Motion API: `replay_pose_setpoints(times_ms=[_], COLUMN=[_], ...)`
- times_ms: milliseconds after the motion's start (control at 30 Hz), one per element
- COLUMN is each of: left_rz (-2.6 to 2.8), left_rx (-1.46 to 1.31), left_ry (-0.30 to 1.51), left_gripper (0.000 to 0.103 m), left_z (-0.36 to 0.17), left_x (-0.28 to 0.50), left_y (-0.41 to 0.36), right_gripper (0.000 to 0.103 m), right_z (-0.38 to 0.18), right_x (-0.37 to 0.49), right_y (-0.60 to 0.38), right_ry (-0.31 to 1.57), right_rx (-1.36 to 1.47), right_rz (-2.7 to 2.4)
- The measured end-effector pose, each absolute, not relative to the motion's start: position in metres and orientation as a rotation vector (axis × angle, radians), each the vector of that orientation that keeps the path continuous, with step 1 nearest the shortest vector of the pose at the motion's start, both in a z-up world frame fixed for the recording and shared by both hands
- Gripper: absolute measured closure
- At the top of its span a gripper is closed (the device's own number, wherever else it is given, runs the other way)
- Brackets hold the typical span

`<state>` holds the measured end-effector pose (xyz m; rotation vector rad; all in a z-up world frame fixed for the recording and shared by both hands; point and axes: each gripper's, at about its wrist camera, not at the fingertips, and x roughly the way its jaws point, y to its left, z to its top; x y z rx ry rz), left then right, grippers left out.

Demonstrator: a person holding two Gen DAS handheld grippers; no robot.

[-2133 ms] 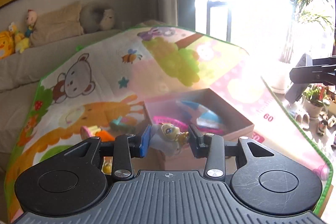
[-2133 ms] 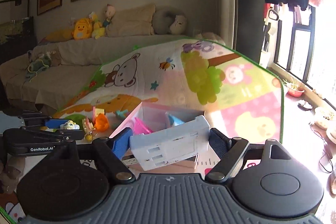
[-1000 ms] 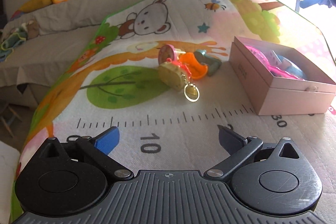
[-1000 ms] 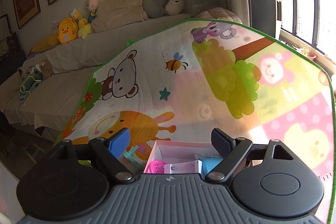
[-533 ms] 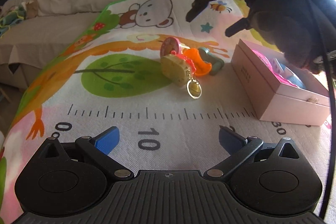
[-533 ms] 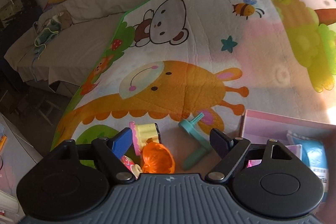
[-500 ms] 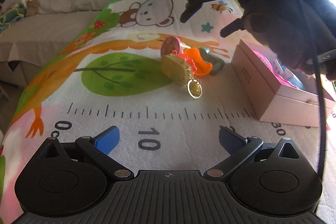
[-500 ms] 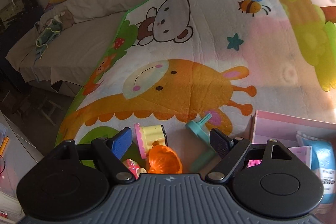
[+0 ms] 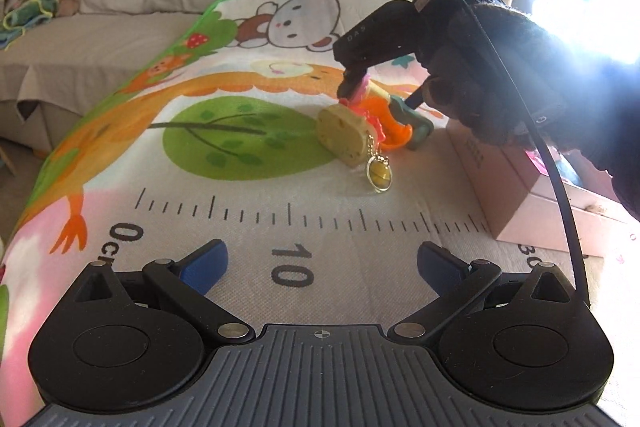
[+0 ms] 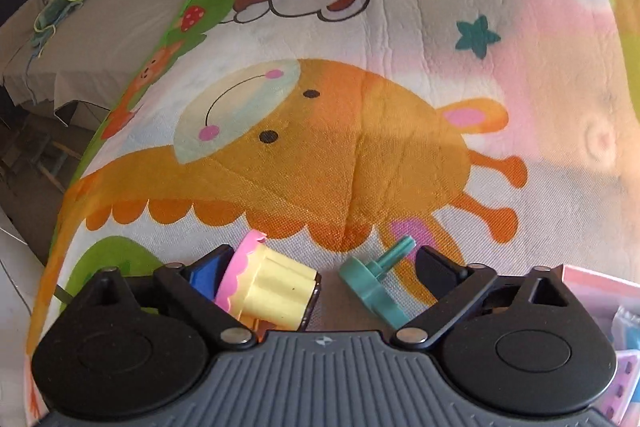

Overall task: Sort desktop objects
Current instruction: 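Grasp the yellow cup toy with the right tool, then set the yellow cup toy back down on the mat with the right tool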

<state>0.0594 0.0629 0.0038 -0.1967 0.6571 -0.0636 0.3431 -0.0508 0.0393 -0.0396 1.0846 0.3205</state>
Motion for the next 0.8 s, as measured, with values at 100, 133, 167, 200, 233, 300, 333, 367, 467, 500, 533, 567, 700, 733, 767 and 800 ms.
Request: replay_pose_setpoints(times_ms=[100,133,167,200,233,300,333,367,467,500,533,567,700,733,767,800], left_rz=[-0.063,-0.063,-0.064,-0.065,-0.068,-0.078,-0.084,-0.089,-0.109,-0.118,-0.126,-0.133,-0.167,-0.174,-0.183,-0.19], left_rx=[-0.191,-0.191,-0.19,-0.189,-0.183,-0.165,-0.15,-0.134,-0.093,-0.086,-0.08,-0.075,-0.063,-0.058,-0.047,-0.037], left_ry=[0.658,0.659,0.659,0.66,0.663,0.669,0.675,0.68,0.686,0.688,0.691,0.693,0.705,0.707,0.71,0.711], left_gripper=[0.0,0.0,0.0,0.0,0.0,0.0,0.0,0.0,0.0,0.0,0.0,0.0,0.0,0.0,0.0,0.0], left_z=[0.004,0.004,0.004,0.005,0.005,0.006,0.006,0.006,0.006,0.006,0.006,0.005,0.005,0.004,0.004,0.004], left_x=[0.059,0.059,0.059,0.059,0.058,0.058,0.057,0.055,0.046,0.043,0.039,0.035,0.023,0.021,0.018,0.015], left_y=[0.062,0.062,0.062,0.061,0.061,0.058,0.056,0.054,0.047,0.046,0.044,0.043,0.04,0.038,0.036,0.034], right_gripper=[0.033,0.033,0.034,0.035,0.036,0.039,0.04,0.044,0.044,0.044,0.045,0.045,0.045,0.045,0.045,0.045], right_z=[0.037,0.037,0.038,0.039,0.04,0.041,0.041,0.041,0.043,0.044,0.044,0.045,0.046,0.046,0.046,0.045], right_x=[0.331,0.327,0.32,0.315,0.307,0.292,0.281,0.271,0.24,0.231,0.223,0.213,0.181,0.173,0.167,0.163], right_y=[-0.044,-0.042,-0.04,-0.04,-0.039,-0.04,-0.041,-0.042,-0.045,-0.047,-0.05,-0.053,-0.065,-0.07,-0.075,-0.081], right_ry=[1.097,1.099,1.104,1.111,1.117,1.135,1.15,1.162,1.172,1.178,1.186,1.196,1.219,1.224,1.228,1.231], right_rx=[-0.067,-0.076,-0.081,-0.082,-0.087,-0.095,-0.096,-0.101,-0.126,-0.124,-0.115,-0.099,-0.054,-0.041,-0.025,-0.007], right_rz=[0.365,0.374,0.388,0.4,0.414,0.442,0.465,0.48,0.52,0.533,0.546,0.558,0.593,0.596,0.599,0.596])
